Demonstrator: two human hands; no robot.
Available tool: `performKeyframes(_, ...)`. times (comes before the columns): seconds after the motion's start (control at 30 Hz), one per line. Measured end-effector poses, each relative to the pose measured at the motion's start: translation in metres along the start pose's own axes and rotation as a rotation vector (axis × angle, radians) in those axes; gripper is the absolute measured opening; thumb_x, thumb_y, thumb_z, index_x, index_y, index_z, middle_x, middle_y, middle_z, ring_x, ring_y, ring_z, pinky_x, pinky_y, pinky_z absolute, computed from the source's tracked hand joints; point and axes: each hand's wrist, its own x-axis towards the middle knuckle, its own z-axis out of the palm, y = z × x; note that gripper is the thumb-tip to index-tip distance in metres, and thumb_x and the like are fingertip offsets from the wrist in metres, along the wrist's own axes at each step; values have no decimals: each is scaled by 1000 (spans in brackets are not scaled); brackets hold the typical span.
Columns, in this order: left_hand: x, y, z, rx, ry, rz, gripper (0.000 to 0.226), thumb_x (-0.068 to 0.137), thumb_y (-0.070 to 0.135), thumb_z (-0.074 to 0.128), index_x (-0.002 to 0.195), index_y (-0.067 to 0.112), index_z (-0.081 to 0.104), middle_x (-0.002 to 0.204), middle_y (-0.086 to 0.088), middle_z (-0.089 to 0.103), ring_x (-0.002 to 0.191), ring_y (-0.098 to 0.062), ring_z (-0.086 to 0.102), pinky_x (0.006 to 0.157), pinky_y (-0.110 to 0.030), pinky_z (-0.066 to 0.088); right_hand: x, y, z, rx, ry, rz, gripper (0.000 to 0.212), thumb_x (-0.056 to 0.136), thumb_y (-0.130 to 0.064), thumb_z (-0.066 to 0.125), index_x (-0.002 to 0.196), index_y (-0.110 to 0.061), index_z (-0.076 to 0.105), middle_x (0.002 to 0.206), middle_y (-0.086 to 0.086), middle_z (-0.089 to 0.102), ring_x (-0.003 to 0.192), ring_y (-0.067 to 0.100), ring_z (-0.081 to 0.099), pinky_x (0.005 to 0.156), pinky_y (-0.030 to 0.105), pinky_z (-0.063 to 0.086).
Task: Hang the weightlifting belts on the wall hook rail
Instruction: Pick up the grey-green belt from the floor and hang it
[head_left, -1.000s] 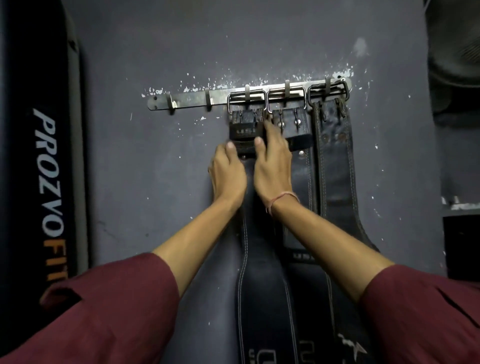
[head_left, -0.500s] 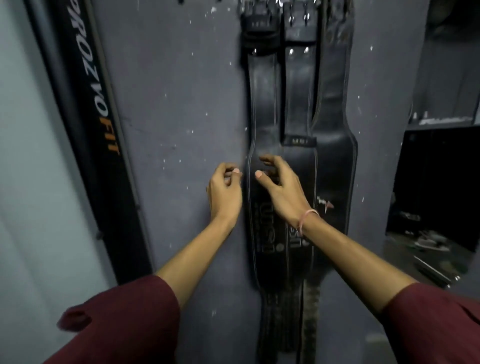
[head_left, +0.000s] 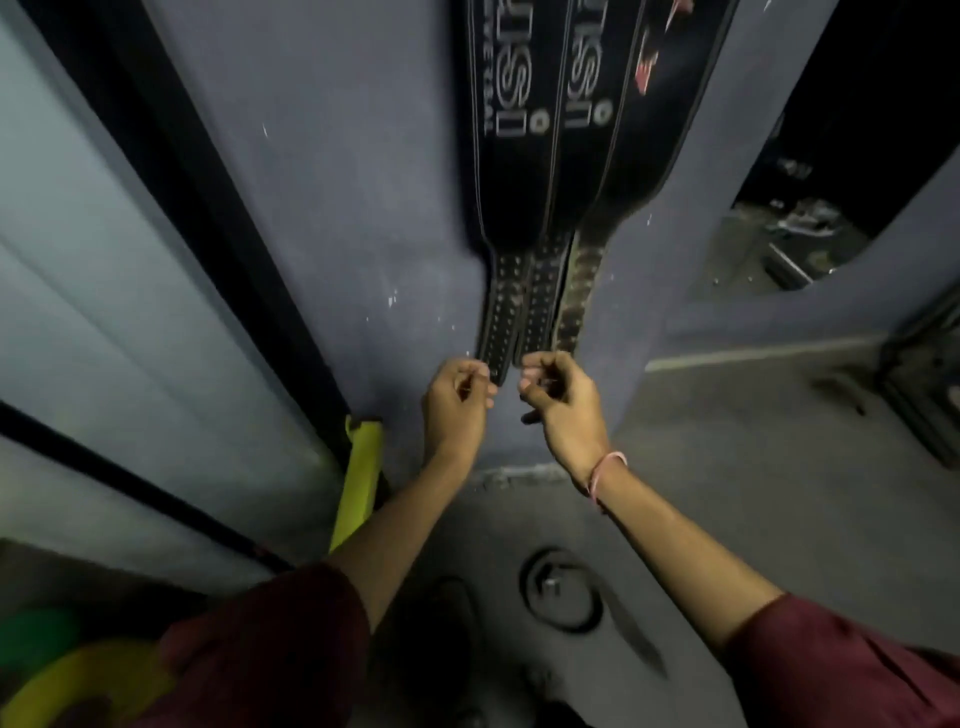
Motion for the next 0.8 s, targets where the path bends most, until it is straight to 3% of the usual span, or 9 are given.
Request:
performKeyframes(0.2,-59,-142,25,100,-78,-257,30,91,2,54,73,27,57,68,-8,65,58,-17,55,61,-30,43,-46,148,-12,-33,-52,342,39,86,18,45,85,-17,62,77,1,60,72,19,54,60,31,46)
performKeyframes(0.3,-83,-215,50,184,-164,-318,22,89,7,57,77,25,58,76,-12,66,68,-18,58,67,-31,47,-65,230,-26,-86,-61,518,26,90,11,49,91,-10,64,83,9,64,75,26,60,60,34,51)
performKeyframes(0.37,-92,-268,72,229,-236,-358,16,93,8,58,83,20,58,79,-4,63,72,-12,57,69,-28,46,-69,287,-35,-115,-91,595,14,95,3,53,103,-4,61,87,11,61,75,25,57,54,24,50)
performKeyframes(0.43,-94,-332,98,278,-306,-428,15,97,15,57,86,25,57,83,3,62,75,-9,58,74,-30,46,-66,355,-44,-157,-98,642,16,96,2,53,105,-9,59,88,8,59,78,27,55,52,15,45)
performKeyframes(0.57,-89,-465,152,308,-395,-514,9,98,22,55,106,20,59,113,-7,66,105,-21,61,95,-36,47,-50,503,-63,-340,-68,650,23,93,7,52,107,-7,62,109,17,64,103,34,61,80,28,47)
performKeyframes(0.67,-90,-559,188,284,-476,-557,20,101,18,52,115,6,59,112,-9,64,107,-23,61,93,-31,50,-36,609,-73,-466,-118,645,30,90,10,52,117,0,60,122,18,58,114,30,55,91,28,44)
performKeyframes(0.8,-95,-673,226,280,-495,-598,30,100,15,53,124,-2,58,117,-14,63,114,-30,60,95,-26,47,-18,745,-77,-690,-272,612,47,91,0,55,138,1,47,146,21,42,137,36,38,115,44,32)
